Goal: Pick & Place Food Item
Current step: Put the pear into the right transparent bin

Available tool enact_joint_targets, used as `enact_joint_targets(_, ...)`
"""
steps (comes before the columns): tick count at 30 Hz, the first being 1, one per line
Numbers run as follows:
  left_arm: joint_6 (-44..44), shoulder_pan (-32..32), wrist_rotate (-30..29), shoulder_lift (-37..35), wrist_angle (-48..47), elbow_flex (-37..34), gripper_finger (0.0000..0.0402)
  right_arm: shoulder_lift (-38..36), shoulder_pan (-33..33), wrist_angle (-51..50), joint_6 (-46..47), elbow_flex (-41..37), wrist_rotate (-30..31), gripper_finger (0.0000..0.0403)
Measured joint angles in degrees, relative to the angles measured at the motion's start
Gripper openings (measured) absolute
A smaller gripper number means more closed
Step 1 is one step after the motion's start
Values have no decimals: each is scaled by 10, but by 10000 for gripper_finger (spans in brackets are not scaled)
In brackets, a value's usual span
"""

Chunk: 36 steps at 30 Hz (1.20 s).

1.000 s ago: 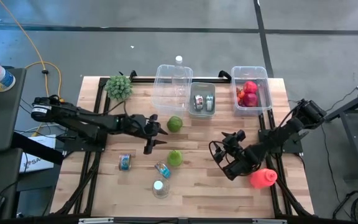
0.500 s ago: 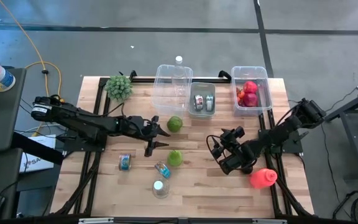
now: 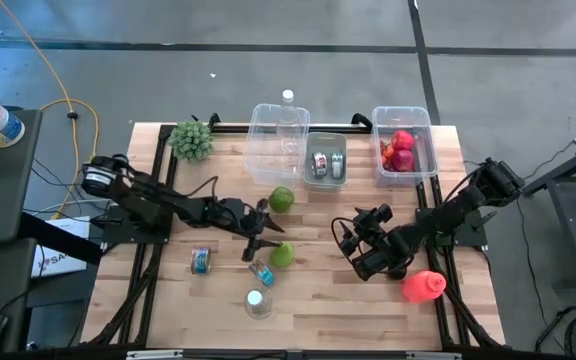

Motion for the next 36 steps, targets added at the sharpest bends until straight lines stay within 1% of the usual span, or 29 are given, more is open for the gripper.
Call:
enact_joint_targets(2,6,-2,0,6,13,0,188,0,0,0,0,0,-2,280)
enact_joint_targets(17,10,-1,0,6,4,0,188,0,0,5,-15,0,2,280)
enact_joint_targets(25,23,-1,0,6,7,0,188,0,0,6,-30,0,-44,280)
enact_joint_targets(36,21,-1,0,6,14,0,188,0,0,20,-31,0,-60,280)
